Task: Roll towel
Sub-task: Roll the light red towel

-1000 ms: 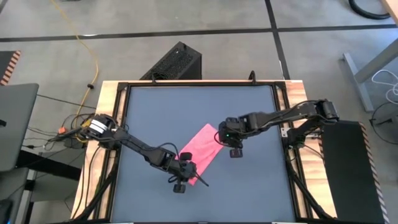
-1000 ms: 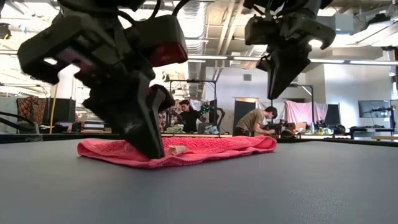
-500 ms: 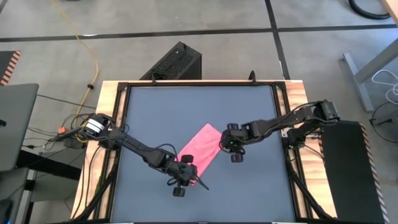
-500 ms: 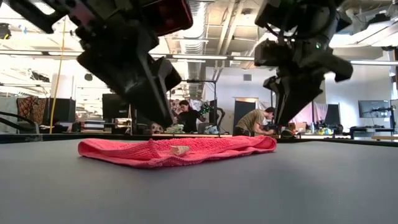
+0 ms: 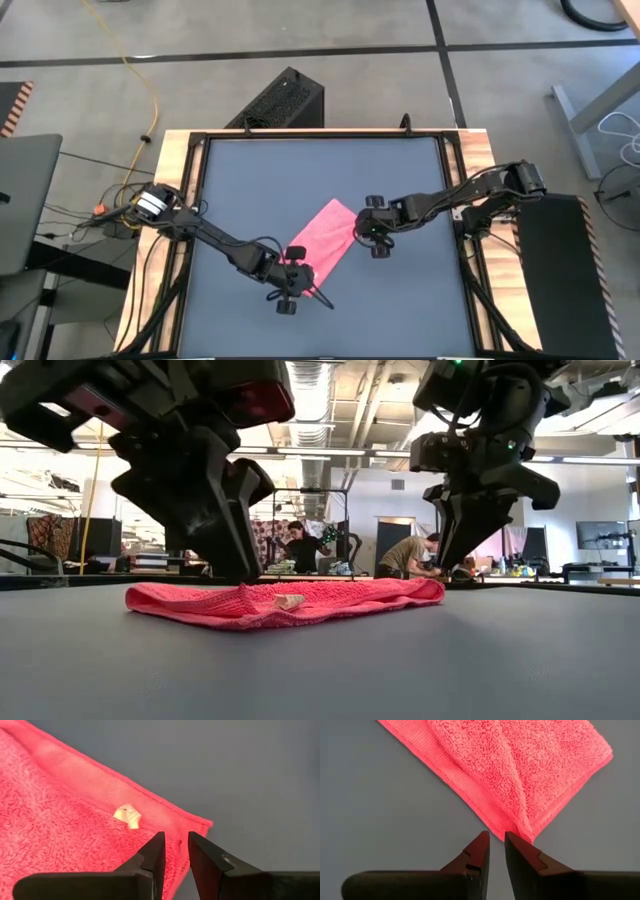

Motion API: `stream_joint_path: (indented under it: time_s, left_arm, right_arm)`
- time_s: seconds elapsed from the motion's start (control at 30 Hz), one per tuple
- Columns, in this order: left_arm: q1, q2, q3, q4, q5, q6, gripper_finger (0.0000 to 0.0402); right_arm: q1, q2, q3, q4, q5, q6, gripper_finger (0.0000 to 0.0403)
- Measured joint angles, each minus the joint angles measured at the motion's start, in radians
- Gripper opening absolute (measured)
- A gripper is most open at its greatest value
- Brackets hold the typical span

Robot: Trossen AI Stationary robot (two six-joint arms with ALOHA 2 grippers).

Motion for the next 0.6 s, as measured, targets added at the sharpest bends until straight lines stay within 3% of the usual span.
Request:
stream_joint_path:
  time_s: [0.47,0.6]
  left_arm:
    - [-0.021,0.053,0.0,0.028,-0.03,-0.069,0.0072]
    - [-0.02,0.053,0.0,0.029,-0.041,-0.074,0.0052]
  right_arm:
    - [-0.001,0.0,0.0,0.002,-0.001,0.007,0.0087]
    - [0.0,0.0,0.0,0.001,-0.001,0.008,0.0087]
